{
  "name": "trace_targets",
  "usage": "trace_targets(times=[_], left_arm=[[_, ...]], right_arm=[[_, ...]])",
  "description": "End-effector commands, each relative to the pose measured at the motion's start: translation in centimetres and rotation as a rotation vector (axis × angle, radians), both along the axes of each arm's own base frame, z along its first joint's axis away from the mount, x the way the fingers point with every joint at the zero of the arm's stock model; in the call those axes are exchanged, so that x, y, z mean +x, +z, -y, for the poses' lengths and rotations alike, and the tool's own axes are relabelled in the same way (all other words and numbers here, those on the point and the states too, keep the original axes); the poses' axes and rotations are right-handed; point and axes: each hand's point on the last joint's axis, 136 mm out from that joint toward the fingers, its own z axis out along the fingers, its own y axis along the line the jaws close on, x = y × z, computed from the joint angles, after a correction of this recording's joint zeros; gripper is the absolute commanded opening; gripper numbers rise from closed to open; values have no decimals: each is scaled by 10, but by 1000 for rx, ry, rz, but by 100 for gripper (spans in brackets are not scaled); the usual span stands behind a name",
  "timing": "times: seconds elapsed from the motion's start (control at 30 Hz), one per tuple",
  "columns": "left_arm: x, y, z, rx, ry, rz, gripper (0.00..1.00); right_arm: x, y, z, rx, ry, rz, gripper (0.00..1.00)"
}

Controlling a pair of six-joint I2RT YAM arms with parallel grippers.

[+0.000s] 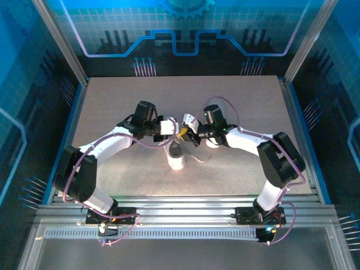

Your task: Tie the shoes

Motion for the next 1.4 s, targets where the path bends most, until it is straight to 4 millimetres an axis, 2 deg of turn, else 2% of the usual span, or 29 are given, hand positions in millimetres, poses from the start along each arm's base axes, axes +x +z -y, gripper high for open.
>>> trace_targets(times=[0.0,0.3,0.5,0.63,0.9,1.37], left_arm=[[-2,-5,1,6,-14,8,15],[-9,-10,2,0,-40,-8,25],[-12,-11,2,5,-50,-10,28],[-13,-13,2,12,-56,-18,21],[-16,-13,1,18,-63,-17,2],[-11,-3,4,-73,14,32,0]], right_arm=[[-3,13,-1,20,-10,26,0],[-5,12,1,7,-12,16,0],[-7,10,0,-8,-4,10,0],[-8,10,-1,-13,-2,12,0],[-12,13,-3,-11,6,3,0],[-29,9,-3,-15,31,-90,0]])
